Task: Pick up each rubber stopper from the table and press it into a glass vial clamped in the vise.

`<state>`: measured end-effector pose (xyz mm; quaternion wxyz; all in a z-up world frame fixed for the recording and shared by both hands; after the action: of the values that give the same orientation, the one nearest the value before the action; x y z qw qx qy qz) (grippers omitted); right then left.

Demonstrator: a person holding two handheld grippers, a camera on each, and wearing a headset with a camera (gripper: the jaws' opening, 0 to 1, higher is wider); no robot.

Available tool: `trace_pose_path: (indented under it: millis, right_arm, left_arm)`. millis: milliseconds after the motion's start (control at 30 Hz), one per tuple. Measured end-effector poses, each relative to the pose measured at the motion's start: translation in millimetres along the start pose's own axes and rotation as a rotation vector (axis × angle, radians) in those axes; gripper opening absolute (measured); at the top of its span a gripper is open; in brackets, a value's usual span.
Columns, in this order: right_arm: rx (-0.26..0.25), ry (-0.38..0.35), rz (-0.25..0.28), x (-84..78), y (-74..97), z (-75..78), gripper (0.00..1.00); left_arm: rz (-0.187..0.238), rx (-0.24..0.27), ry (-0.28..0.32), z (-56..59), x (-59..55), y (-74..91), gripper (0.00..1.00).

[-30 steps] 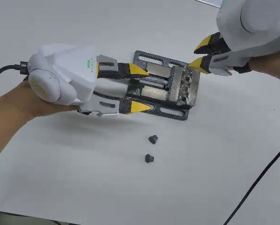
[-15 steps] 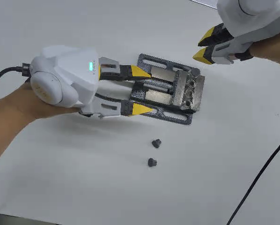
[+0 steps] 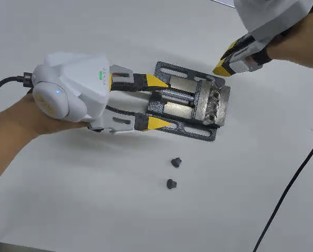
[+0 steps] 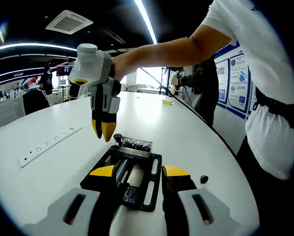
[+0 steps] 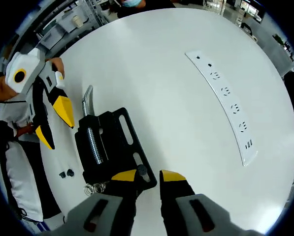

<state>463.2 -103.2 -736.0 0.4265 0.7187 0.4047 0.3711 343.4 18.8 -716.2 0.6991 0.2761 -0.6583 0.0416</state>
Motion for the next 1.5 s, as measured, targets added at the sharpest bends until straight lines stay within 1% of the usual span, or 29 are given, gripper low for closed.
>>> trace_pose_path:
  millis: [33, 133, 233, 267, 367, 400, 433, 533, 633, 700, 900, 933, 967, 1067, 1167, 1233, 1433, 1500]
  right_arm:
    - [0.005, -0.004, 0.0, -0.2, -0.8, 0.6, 0.18]
    - [0.01, -0.033, -0.007, -1.7, -1.1, -4.9, 0.19]
    - [0.025, -0.084, -0.014, -2.8, -5.2, -0.7, 0.19]
    - [0.029, -0.09, -0.014, -1.6, -8.1, 5.7, 0.19]
    - [0.039, -0.12, -0.014, -0.2, -12.5, 12.6, 0.19]
    - [0.043, -0.128, -0.015, -4.0, -9.9, 7.5, 0.19]
    - [0.046, -0.132, -0.018, -4.5, -11.2, 7.4, 0.19]
    - [0.05, -0.151, -0.02, -2.3, -16.1, 9.3, 0.18]
    - [0.065, -0.203, -0.026, -4.1, -20.5, 11.2, 0.18]
    - [0.081, -0.227, -0.039, -4.0, -26.5, 12.8, 0.19]
    - [0.087, -0.261, -0.047, -2.3, -29.2, 13.1, 0.2]
    - [0.088, -0.267, -0.053, -3.1, -27.8, 7.9, 0.2]
    - [0.09, -0.268, -0.055, -3.4, -28.1, 6.5, 0.2]
    - [0.098, -0.283, -0.057, -3.5, -31.4, 6.6, 0.19]
    - [0.105, -0.298, -0.075, -6.0, -34.6, 6.1, 0.19]
    - [0.109, -0.309, -0.079, -7.5, -33.9, 5.3, 0.19]
    - [0.119, -0.333, -0.072, -7.4, -36.5, 8.9, 0.18]
    - [0.129, -0.344, -0.069, -6.5, -37.6, 6.9, 0.17]
  left_arm:
    - [0.0, 0.0, 0.0, -0.1, 0.0, 0.4, 0.34]
    - [0.0, 0.001, 0.002, -0.9, -0.5, 1.4, 0.34]
    - [0.001, 0.001, 0.001, -1.4, -0.9, 1.8, 0.34]
    - [0.001, -0.001, 0.001, -1.4, -1.1, 1.8, 0.34]
    - [0.002, -0.002, 0.001, -1.4, -1.3, 2.0, 0.34]
    - [0.002, -0.002, 0.001, -1.5, -1.4, 2.2, 0.34]
    - [0.003, -0.003, 0.001, -1.7, -1.6, 2.6, 0.34]
    - [0.005, -0.004, 0.003, -2.3, -2.0, 3.7, 0.34]
    - [0.004, -0.004, 0.003, -2.8, -2.7, 4.5, 0.34]
    - [0.004, -0.004, 0.0, -3.1, -2.9, 5.1, 0.34]
    - [0.003, -0.003, 0.001, -4.1, -4.4, 6.5, 0.34]
    - [0.003, -0.003, 0.001, -4.2, -4.7, 6.7, 0.34]
    - [0.003, -0.003, 0.001, -4.3, -4.8, 6.8, 0.34]
    - [0.004, -0.001, 0.002, -4.6, -5.0, 7.3, 0.34]
    - [0.004, -0.001, 0.001, -4.4, -5.1, 7.7, 0.34]
    - [0.005, 0.0, 0.001, -4.6, -4.9, 8.0, 0.34]
    - [0.006, 0.0, -0.001, -3.6, -4.9, 8.6, 0.33]
    - [0.004, 0.002, -0.001, -3.6, -5.5, 9.0, 0.33]
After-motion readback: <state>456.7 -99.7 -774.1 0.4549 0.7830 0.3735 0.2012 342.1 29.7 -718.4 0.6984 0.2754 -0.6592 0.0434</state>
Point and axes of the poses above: the centre of the closed fingertips' face, and the gripper's own axes: y roughly backward along the fingers, z roughly to its right, x roughly out of its top, the point moved 4 cm from there along y, roughly backward along the fingers, and after that the axes turned 13 degrees about x, right-handed, at the moved point
